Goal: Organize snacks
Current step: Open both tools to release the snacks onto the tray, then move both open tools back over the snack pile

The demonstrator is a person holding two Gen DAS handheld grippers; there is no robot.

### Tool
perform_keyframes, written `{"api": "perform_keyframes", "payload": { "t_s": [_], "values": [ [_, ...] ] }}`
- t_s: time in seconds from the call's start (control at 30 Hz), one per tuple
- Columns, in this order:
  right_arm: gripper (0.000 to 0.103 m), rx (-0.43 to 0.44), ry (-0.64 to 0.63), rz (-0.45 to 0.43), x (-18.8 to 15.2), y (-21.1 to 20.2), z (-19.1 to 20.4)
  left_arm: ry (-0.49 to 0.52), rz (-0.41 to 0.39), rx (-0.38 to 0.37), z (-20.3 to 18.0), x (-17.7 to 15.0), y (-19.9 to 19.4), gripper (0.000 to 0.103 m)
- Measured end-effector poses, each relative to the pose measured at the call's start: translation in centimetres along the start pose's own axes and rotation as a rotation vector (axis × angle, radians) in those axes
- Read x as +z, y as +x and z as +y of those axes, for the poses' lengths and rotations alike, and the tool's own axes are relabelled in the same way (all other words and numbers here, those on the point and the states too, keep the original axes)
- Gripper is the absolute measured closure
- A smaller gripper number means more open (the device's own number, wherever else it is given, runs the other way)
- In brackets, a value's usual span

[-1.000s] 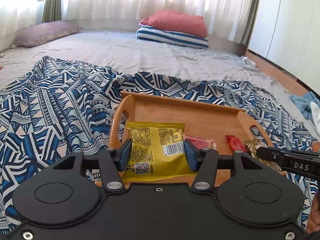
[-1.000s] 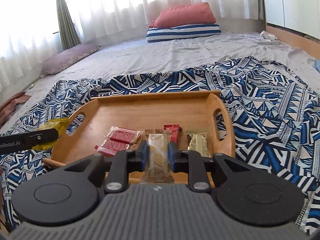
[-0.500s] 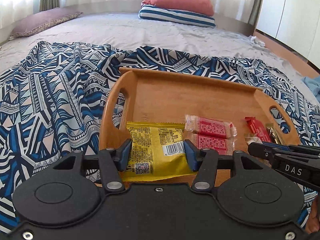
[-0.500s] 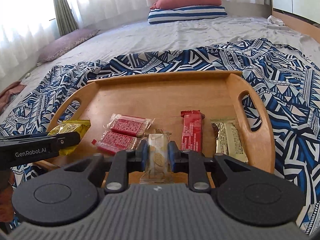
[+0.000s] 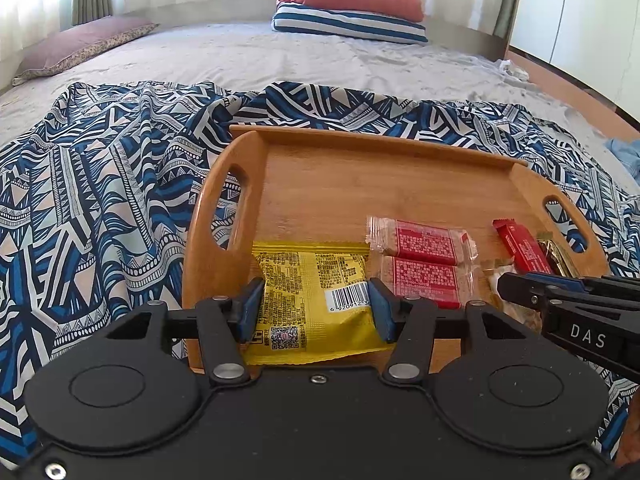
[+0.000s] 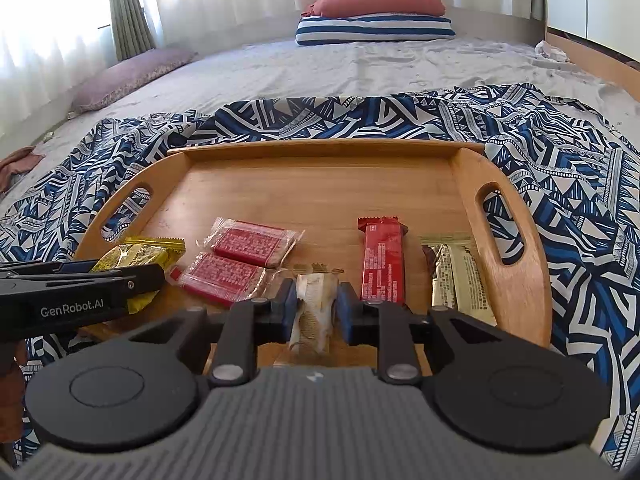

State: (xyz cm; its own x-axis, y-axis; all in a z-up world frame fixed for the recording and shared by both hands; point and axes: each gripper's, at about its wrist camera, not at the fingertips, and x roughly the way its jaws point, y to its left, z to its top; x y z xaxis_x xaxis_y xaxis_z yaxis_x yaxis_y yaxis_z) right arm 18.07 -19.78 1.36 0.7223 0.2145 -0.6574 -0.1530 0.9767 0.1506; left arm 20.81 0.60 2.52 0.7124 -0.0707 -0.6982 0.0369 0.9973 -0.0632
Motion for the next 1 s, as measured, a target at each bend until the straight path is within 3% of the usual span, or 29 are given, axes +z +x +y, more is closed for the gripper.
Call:
{"api": "perform_keyframes", "payload": {
  "t_s": [0.1, 0.23, 0.33, 0.57, 0.8, 1.0],
  "values": [
    [0.063, 0.0, 0.0, -0.001, 0.0, 0.0, 0.0, 0.014, 0.004, 0.004, -0.2, -0.1, 0.1, 0.05],
    [0.05, -0.004, -0.002, 0.004, 0.0, -0.1, 0.0, 0.022, 0.006, 0.0, -0.3, -0.1, -0.2, 0.048],
    [0.037, -0.004, -0.002, 0.005, -0.1, -0.5, 0.0, 0.038, -0.019, 0.006, -0.5, -0.3, -0.9, 0.039],
    [0.02, 0.005, -0.03, -0.014, 0.0, -2.0, 0.2, 0.049, -0.066, -0.005, -0.3, -0.5, -3.7, 0.02],
    [0.002, 0.023, -0.024, -0.027, -0.2, -3.9, 0.0, 0.03, -0.112, -0.036, 0.5, -1.8, -7.2, 0.01],
    [0.0, 0.034, -0.02, -0.057, -1.2, -5.7, -0.4, 0.008, -0.129, -0.057, 0.9, -4.1, -9.6, 0.007]
  ]
}}
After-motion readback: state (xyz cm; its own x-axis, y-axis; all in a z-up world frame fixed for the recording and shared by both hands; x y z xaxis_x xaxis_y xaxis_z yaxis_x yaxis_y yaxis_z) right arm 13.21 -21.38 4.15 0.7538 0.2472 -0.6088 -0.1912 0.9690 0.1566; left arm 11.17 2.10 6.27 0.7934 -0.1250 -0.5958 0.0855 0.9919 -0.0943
